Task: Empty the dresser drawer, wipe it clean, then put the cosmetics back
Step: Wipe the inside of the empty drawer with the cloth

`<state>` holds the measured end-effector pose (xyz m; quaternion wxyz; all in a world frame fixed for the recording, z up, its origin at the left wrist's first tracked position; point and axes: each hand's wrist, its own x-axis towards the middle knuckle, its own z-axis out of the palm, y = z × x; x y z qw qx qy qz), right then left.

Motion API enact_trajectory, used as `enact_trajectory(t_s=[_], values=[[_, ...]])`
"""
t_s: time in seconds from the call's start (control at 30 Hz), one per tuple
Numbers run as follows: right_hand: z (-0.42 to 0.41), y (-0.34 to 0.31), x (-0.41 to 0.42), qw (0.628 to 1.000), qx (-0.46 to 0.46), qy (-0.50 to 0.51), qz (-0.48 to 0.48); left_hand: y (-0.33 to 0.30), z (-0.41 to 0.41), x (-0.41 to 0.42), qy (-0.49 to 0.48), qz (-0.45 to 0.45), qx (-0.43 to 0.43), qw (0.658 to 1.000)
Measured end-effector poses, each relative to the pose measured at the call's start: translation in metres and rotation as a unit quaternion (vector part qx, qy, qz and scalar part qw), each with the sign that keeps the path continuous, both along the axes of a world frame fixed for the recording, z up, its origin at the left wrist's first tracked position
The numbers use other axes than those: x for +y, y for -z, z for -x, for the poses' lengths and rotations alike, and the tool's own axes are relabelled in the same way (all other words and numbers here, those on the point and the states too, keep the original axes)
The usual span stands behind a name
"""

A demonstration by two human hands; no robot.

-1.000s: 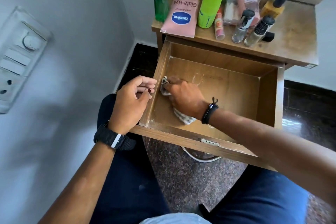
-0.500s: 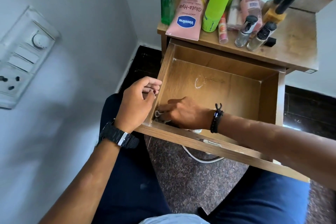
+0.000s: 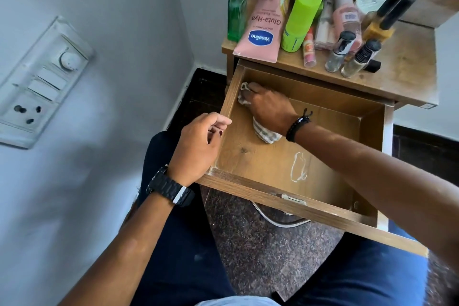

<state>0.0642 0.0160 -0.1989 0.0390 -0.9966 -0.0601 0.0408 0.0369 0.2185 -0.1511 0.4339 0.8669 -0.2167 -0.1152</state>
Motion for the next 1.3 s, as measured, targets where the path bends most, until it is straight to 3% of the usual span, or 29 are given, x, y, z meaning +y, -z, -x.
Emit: enact_trajectory(t_s=[0.1,0.23,0.33,0.57,0.73,0.83,0.93,1.03,1.1,1.23,1.3], values=[[0.021,0.002,0.001,0.998,0.04,-0.022,-0.037,0.001,0.0,-0.001,0.004,-0.002,-0.001,1.0],[0.067,0.005,0.026,0.956,0.126,-0.215,-0.156,0.001,0.001,-0.002,0.007,-0.007,-0.012,1.0],[0.068,0.011,0.03,0.943,0.123,-0.282,-0.124,0.001,0.003,-0.003,0.018,-0.029,-0.037,0.999],[0.011,0.014,-0.02,0.995,0.038,-0.085,0.045,0.003,0.009,-0.004,0.059,-0.094,-0.079,0.991],[0.0,-0.003,-0.018,0.999,0.006,-0.031,0.003,0.0,0.01,-0.006,0.065,-0.108,-0.084,0.988],[0.028,0.007,-0.008,0.99,0.083,-0.093,-0.068,0.0,0.011,-0.007,0.073,-0.13,-0.088,0.985],[0.073,0.004,0.014,0.951,0.113,-0.239,-0.161,0.001,0.011,-0.007,0.073,-0.139,-0.092,0.983],[0.085,0.004,0.021,0.947,0.112,-0.261,-0.149,0.0,0.012,-0.007,0.076,-0.143,-0.097,0.982],[0.073,0.003,0.015,0.968,0.098,-0.203,-0.109,0.0,0.012,-0.007,0.081,-0.149,-0.099,0.981],[0.026,-0.015,-0.008,0.992,0.078,-0.058,0.083,-0.001,0.012,-0.007,0.086,-0.155,-0.105,0.979],[0.007,-0.023,-0.015,0.994,0.047,-0.025,0.098,-0.001,0.013,-0.008,0.088,-0.155,-0.103,0.978]])
